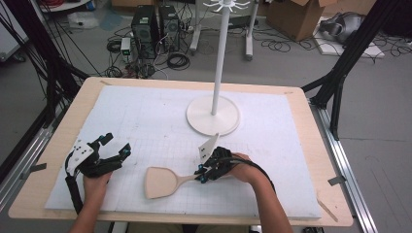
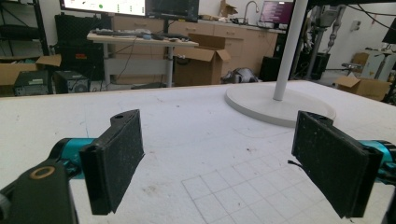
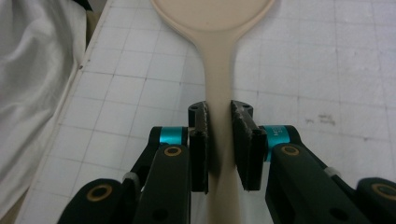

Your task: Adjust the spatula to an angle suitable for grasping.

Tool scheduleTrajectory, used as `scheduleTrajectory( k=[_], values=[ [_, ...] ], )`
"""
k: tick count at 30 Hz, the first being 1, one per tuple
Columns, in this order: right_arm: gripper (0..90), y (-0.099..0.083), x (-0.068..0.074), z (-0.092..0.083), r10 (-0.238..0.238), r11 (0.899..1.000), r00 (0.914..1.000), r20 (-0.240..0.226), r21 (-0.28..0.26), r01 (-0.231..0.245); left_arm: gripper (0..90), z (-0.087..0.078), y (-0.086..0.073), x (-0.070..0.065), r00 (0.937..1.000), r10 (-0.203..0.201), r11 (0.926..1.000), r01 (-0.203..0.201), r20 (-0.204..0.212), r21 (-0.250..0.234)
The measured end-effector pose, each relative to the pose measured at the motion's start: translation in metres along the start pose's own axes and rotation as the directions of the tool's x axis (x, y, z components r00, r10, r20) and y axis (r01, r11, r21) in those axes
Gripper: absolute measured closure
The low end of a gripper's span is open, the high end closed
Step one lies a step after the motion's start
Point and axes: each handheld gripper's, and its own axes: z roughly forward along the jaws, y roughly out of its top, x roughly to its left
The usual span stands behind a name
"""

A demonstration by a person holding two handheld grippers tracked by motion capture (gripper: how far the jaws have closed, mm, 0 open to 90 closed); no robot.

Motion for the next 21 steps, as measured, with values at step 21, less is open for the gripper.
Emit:
scheduleTrajectory(
  k=[21],
  values=[
    [44.0,-0.003,0.003,-0.028,0.123,0.982,0.9737,0.192,-0.168,-0.091,16.9,0.0,0.0,0.0,1.0,0.0,1.0,0.0,0.001,-0.001]
  ],
)
